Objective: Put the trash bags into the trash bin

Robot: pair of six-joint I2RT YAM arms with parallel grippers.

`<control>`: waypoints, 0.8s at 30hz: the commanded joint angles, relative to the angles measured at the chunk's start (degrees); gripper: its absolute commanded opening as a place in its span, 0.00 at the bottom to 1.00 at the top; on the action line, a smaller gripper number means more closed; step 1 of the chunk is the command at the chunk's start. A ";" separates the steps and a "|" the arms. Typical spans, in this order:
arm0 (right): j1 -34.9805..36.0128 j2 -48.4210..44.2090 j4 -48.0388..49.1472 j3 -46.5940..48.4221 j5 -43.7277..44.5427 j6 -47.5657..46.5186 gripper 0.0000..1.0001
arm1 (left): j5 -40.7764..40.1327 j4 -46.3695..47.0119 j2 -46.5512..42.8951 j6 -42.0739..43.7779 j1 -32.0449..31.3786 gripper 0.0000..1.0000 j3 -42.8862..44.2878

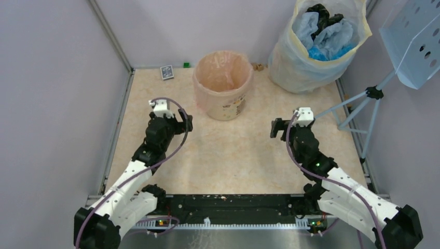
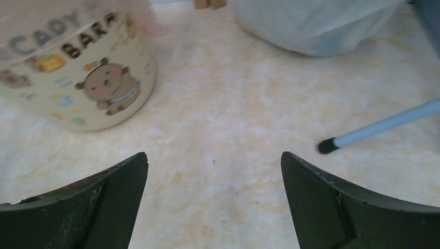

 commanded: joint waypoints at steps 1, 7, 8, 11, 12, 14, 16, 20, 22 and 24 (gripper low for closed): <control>-6.32 -3.65 6.66 -5.09 6.44 1.27 0.96 | -6.70 12.76 -2.70 0.37 -0.03 0.99 -9.81; -6.76 -0.30 23.69 -12.19 14.45 -6.11 0.95 | -3.56 31.66 -3.16 0.18 -0.11 0.99 -22.49; -6.90 1.38 26.18 -12.82 16.77 -6.57 0.94 | -3.97 33.54 -2.38 0.26 -0.14 0.99 -23.40; -9.04 5.59 35.45 -15.37 20.34 -6.20 0.91 | -9.01 34.03 1.42 3.95 -0.19 0.99 -22.79; -10.22 6.32 37.79 -16.15 20.43 -5.86 0.90 | -10.91 34.11 2.58 5.16 -0.16 0.99 -22.56; -13.34 7.84 42.64 -17.70 17.79 -7.49 0.88 | -13.54 37.14 4.92 8.39 -0.12 0.99 -22.70; -16.73 11.45 46.17 -17.73 16.53 -10.55 0.89 | -14.48 41.42 7.01 12.73 -0.03 0.99 -23.07; -19.18 22.28 65.86 -21.47 20.02 -14.99 0.92 | -13.96 45.00 13.53 17.05 2.43 0.99 -21.29; -20.34 31.18 82.98 -24.53 16.18 -18.51 0.92 | -12.26 44.61 16.49 16.08 5.15 0.99 -20.65; -20.61 41.04 90.05 -23.56 18.83 -18.32 0.94 | -10.07 46.41 18.65 15.18 7.63 0.99 -21.46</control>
